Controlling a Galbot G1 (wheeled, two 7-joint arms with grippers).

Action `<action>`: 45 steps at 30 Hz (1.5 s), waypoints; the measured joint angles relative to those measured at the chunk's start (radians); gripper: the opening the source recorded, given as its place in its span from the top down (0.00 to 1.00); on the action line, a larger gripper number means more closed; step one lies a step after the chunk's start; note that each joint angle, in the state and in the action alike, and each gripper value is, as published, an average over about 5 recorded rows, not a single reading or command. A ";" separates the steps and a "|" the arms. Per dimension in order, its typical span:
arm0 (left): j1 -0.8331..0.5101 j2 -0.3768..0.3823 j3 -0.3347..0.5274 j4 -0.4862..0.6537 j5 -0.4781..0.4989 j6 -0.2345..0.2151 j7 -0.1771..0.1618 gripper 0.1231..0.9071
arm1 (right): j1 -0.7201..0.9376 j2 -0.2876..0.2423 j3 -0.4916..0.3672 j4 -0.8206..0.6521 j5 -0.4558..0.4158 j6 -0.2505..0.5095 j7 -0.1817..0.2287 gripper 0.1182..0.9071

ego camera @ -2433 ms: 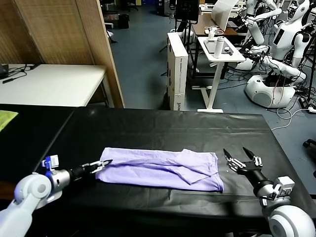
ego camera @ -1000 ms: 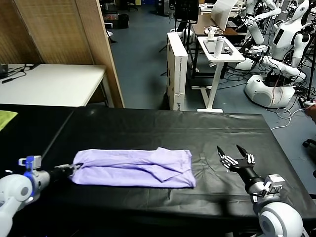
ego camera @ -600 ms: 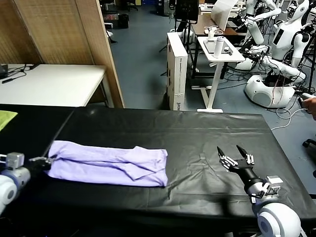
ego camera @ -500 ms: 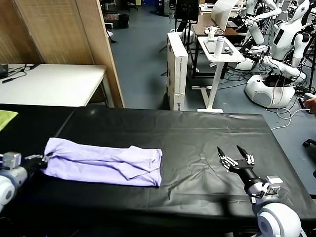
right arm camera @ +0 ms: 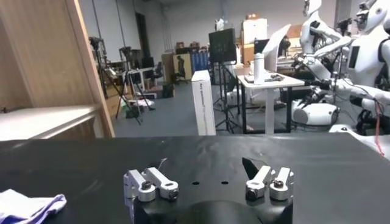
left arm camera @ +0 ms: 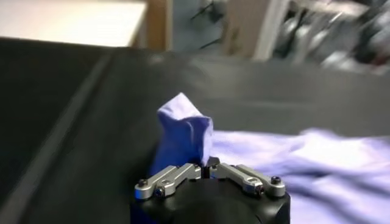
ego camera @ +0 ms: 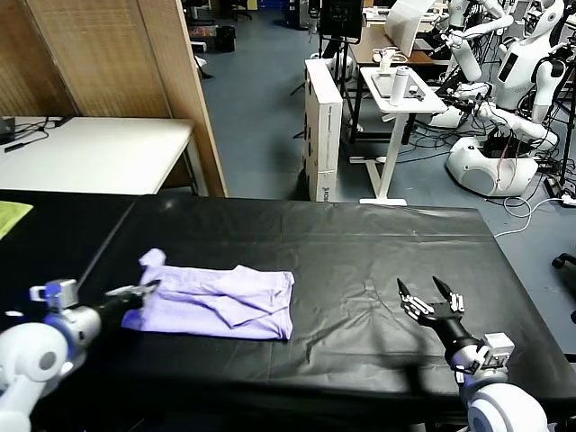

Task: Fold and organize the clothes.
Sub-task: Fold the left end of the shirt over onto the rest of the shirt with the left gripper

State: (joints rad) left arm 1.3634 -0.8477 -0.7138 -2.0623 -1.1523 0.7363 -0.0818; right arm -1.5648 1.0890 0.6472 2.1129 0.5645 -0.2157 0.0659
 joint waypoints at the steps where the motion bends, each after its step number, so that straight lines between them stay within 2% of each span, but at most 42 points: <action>1: -0.011 -0.012 0.015 -0.009 -0.018 0.000 -0.004 0.94 | -0.002 0.001 0.003 0.001 -0.002 -0.001 0.000 0.00; 7: -0.074 -0.070 0.108 -0.034 -0.040 0.000 -0.015 0.94 | -0.019 0.001 0.026 0.015 -0.004 -0.003 -0.005 0.00; 21: -0.160 -0.188 0.300 -0.023 0.043 0.000 -0.026 0.94 | -0.010 -0.001 0.028 -0.002 -0.002 -0.002 -0.007 0.00; 45: -0.171 -0.252 0.343 0.057 0.106 0.000 -0.015 0.94 | -0.001 0.004 0.002 -0.007 -0.011 -0.001 -0.008 0.00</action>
State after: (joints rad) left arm 1.1924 -1.0997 -0.3709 -2.0048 -1.0466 0.7365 -0.0968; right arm -1.5656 1.0926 0.6489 2.1056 0.5537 -0.2164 0.0584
